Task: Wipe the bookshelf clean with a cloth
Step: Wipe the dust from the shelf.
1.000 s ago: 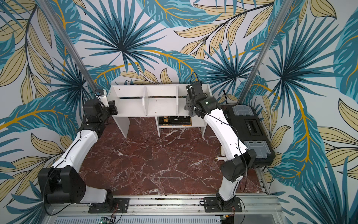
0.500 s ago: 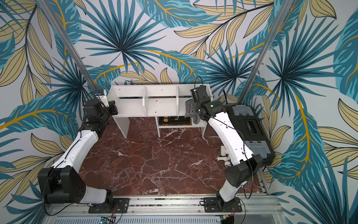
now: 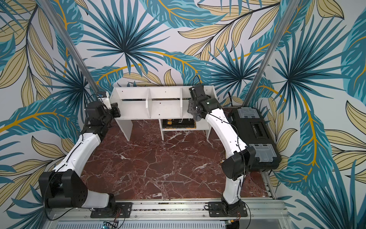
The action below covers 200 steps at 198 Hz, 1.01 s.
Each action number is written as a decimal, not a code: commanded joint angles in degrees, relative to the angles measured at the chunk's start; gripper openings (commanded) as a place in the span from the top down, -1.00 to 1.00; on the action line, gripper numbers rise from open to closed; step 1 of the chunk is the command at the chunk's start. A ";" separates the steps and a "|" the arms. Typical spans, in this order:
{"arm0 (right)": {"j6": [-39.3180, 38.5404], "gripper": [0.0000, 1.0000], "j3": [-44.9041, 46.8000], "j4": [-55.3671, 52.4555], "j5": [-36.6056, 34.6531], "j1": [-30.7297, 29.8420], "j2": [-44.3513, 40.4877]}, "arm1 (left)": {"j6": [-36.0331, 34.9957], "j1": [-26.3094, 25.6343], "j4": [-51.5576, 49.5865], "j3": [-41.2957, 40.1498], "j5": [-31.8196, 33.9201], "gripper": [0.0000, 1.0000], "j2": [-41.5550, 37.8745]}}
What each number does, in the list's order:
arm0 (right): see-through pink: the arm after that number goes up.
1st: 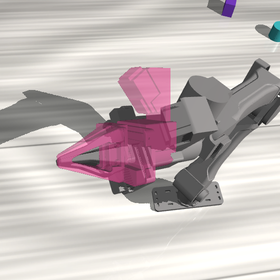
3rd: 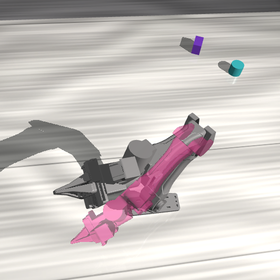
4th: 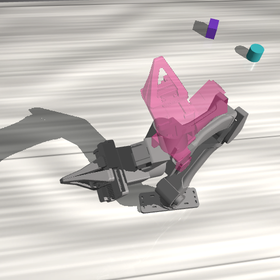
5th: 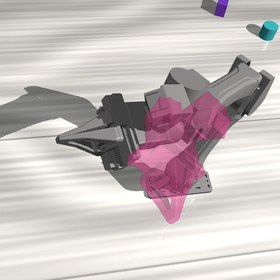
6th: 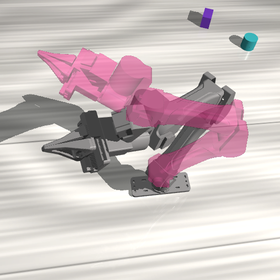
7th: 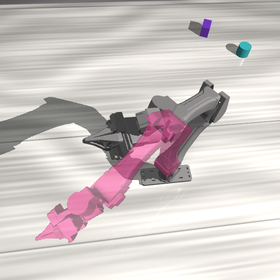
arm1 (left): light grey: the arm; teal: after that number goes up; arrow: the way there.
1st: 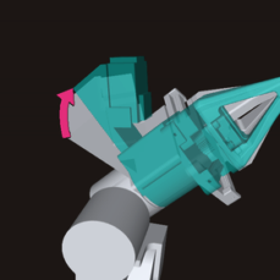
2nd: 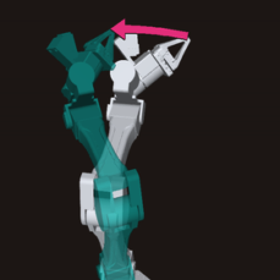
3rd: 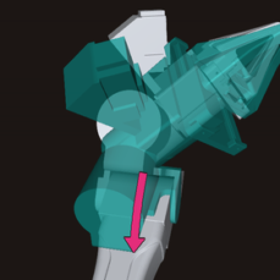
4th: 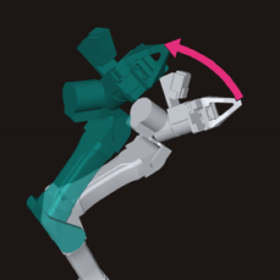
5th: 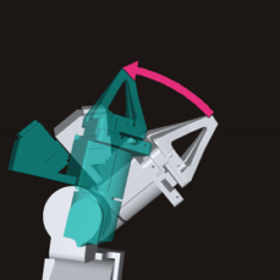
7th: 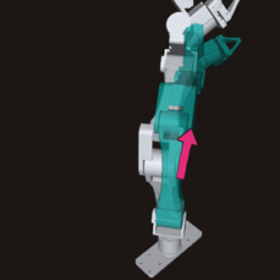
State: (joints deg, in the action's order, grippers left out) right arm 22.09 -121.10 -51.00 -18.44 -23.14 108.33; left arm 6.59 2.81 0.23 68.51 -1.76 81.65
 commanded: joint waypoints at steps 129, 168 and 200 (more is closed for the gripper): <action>-4.41 0.98 7.05 2.14 -6.49 5.03 -4.27 | 6.12 -1.84 -7.74 -0.25 -6.23 1.00 3.25; -6.21 0.99 -1.84 8.59 0.47 2.37 -0.95 | 5.75 -1.84 -7.72 -0.31 -5.99 1.00 3.25; -9.63 0.96 -7.74 12.03 0.04 -0.56 1.83 | 5.43 -1.86 -7.72 -0.37 -5.70 1.00 3.23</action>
State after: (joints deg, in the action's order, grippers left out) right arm 15.99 -124.90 -44.23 -19.53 -21.76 108.36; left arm 6.35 2.76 0.25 68.66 -1.85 82.04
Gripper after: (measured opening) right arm 0.117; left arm 0.178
